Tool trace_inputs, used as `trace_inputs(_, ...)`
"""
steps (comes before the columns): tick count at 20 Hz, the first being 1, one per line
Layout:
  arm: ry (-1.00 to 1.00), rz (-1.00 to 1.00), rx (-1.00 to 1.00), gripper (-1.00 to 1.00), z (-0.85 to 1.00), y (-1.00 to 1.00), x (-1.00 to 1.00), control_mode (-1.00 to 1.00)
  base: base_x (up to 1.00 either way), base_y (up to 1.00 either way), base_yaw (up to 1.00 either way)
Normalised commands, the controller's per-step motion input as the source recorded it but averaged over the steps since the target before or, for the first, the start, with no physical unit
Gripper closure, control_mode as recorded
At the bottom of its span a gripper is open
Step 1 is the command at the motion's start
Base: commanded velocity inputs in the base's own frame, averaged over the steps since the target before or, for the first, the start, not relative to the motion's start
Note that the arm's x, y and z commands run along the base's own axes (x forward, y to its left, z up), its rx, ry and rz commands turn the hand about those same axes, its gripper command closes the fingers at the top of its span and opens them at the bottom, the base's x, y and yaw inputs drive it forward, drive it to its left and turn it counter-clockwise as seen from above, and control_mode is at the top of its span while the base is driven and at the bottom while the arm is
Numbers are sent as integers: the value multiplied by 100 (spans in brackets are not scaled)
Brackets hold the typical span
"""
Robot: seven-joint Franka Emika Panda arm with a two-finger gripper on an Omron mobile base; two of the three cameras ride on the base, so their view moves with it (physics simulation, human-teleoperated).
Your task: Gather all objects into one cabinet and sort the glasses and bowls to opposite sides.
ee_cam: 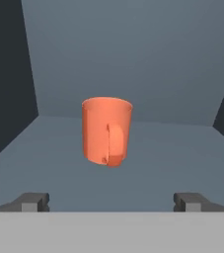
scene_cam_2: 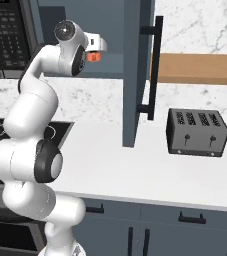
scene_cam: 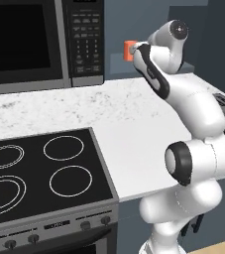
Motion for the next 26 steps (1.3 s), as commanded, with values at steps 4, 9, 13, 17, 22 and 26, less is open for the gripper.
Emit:
trace_inputs(4,0,1,-1,-100,0,9,12,-100,0,0,0)
trace_inputs(9,0,1,0,-100,0,3,9,-100,0,0,0)
trace_inputs(13,0,0,0,-100,0,-3,4,-100,0,0,0)
trace_inputs(17,0,0,0,-100,0,-9,9,-100,0,0,0)
trace_inputs(22,0,0,0,-100,-2,0,17,-100,0,0,0)
trace_inputs(26,0,0,-1,-100,-3,0,18,-100,0,0,0)
